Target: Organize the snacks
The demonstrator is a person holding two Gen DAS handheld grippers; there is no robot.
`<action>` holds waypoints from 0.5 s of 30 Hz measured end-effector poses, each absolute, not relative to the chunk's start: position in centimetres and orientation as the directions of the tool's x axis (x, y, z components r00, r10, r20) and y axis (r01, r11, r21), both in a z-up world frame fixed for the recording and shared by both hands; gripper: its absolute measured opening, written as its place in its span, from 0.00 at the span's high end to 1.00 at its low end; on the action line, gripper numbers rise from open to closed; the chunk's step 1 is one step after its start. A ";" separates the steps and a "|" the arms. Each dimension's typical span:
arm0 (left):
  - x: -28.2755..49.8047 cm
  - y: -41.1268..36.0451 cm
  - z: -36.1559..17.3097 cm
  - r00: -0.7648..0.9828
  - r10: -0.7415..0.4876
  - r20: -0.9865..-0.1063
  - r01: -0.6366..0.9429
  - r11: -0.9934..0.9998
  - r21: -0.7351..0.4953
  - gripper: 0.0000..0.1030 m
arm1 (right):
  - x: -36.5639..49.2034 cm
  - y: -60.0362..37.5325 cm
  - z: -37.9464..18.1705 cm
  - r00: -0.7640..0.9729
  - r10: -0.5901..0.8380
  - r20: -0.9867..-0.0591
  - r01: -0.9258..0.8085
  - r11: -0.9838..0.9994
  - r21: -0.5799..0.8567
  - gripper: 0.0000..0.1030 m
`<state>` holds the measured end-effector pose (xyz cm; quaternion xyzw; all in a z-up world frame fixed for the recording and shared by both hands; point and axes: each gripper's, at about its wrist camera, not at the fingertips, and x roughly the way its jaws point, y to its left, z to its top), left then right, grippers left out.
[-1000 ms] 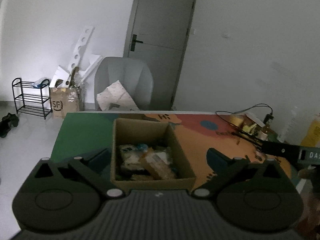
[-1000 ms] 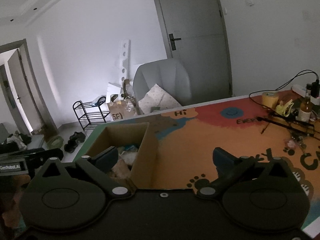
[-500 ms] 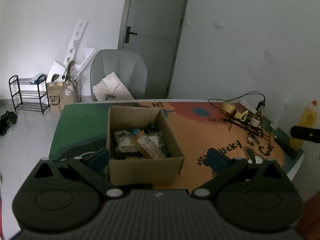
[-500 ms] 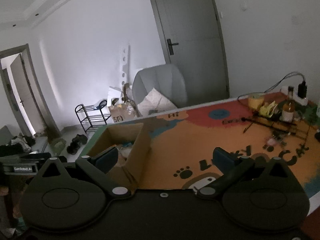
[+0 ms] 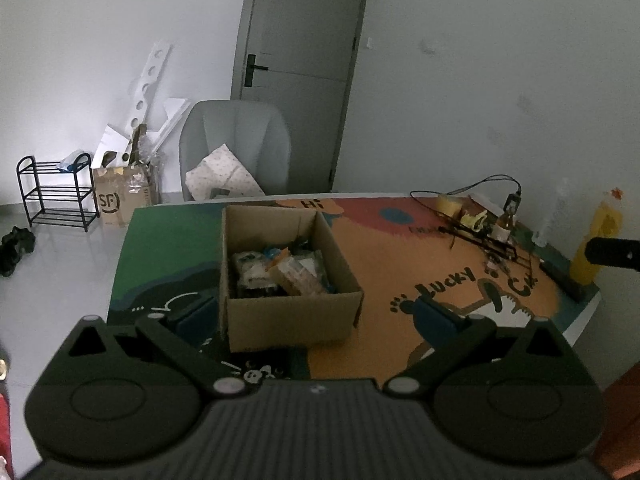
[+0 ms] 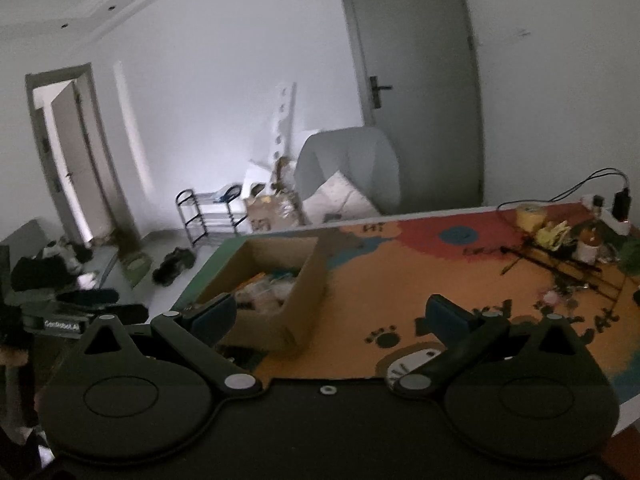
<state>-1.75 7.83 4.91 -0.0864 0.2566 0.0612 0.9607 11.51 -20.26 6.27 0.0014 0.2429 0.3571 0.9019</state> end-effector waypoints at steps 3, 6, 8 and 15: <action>-1.9 7.7 4.7 0.859 0.070 -0.507 -0.156 0.979 -0.129 0.00 | 11.6 -19.8 6.0 0.619 0.643 -0.452 -0.645 0.744 0.176 0.00; -1.9 7.6 4.6 0.859 0.070 -0.506 -0.156 0.979 -0.130 0.00 | 11.6 -19.8 5.9 0.620 0.639 -0.455 -0.639 0.748 0.180 0.00; -1.9 7.7 4.6 0.860 0.070 -0.506 -0.156 0.980 -0.128 0.00 | 11.7 -19.9 5.8 0.620 0.637 -0.459 -0.636 0.750 0.181 0.00; -2.0 7.4 4.4 0.861 0.074 -0.503 -0.153 0.981 -0.117 0.00 | 11.7 -19.9 5.7 0.619 0.634 -0.463 -0.633 0.752 0.183 0.00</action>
